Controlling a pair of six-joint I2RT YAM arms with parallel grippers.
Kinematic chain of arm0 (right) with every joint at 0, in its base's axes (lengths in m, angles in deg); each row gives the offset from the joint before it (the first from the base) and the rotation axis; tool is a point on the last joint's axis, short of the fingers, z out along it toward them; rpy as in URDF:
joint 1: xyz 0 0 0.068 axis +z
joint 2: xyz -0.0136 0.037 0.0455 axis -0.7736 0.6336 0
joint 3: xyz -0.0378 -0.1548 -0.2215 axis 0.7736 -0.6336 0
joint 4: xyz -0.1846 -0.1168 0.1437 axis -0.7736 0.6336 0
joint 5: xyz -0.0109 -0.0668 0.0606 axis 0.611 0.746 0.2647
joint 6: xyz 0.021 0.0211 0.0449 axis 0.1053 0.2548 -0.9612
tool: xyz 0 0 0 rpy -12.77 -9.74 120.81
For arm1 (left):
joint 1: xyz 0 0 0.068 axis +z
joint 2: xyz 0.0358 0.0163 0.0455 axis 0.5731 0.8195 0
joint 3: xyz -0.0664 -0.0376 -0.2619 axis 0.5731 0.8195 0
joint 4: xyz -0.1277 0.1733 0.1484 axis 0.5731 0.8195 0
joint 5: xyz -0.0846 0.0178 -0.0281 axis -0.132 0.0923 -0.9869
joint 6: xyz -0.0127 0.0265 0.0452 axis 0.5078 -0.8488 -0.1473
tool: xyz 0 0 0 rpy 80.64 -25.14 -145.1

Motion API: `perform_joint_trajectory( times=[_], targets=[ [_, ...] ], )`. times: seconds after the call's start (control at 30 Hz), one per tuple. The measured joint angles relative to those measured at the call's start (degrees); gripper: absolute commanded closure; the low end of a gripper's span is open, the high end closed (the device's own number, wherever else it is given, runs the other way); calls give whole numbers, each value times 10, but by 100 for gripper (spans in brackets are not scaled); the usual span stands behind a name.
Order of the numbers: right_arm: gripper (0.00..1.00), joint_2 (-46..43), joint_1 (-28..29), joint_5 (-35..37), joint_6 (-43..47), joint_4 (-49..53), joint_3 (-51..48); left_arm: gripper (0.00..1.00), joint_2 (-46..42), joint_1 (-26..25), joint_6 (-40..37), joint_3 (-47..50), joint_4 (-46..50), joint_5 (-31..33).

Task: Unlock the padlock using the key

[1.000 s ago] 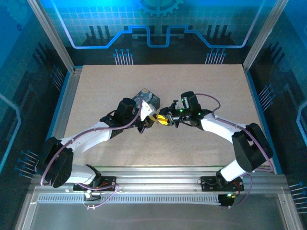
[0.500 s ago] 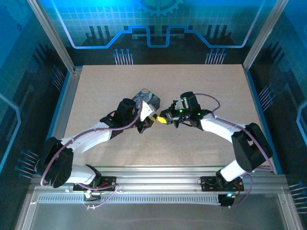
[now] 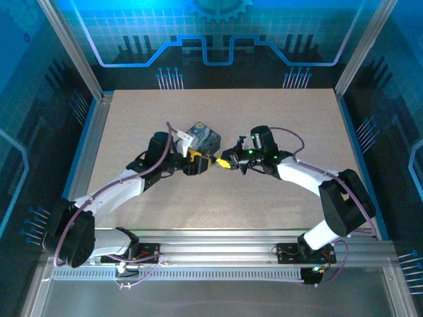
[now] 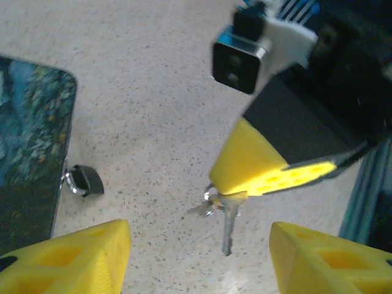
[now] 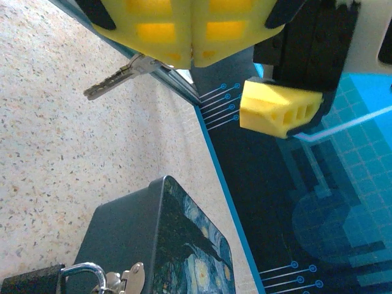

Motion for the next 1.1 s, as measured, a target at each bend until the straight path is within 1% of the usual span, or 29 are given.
perform_joint_trajectory(
  times=[0.1,0.17,0.3,0.4,0.5,0.77,1.1],
  targets=[
    [100,11,-2,0,-3,-33,-11,38,6,25,83,0,0,-31],
    [100,18,-2,1,-9,-56,-21,38,17,26,139,0,-2,-54],
    [100,34,-2,3,-16,-100,-24,39,42,26,249,11,-52,-96],
    [100,40,-2,3,-28,-137,-28,40,54,26,290,13,-63,-107],
    [100,45,-2,5,-37,-169,-33,41,58,26,297,11,-51,-109],
    [100,66,0,4,-52,-211,-36,60,90,26,318,-6,-45,-108],
    [100,78,7,4,-57,-227,-36,76,103,26,324,-8,-47,-109]
  ],
)
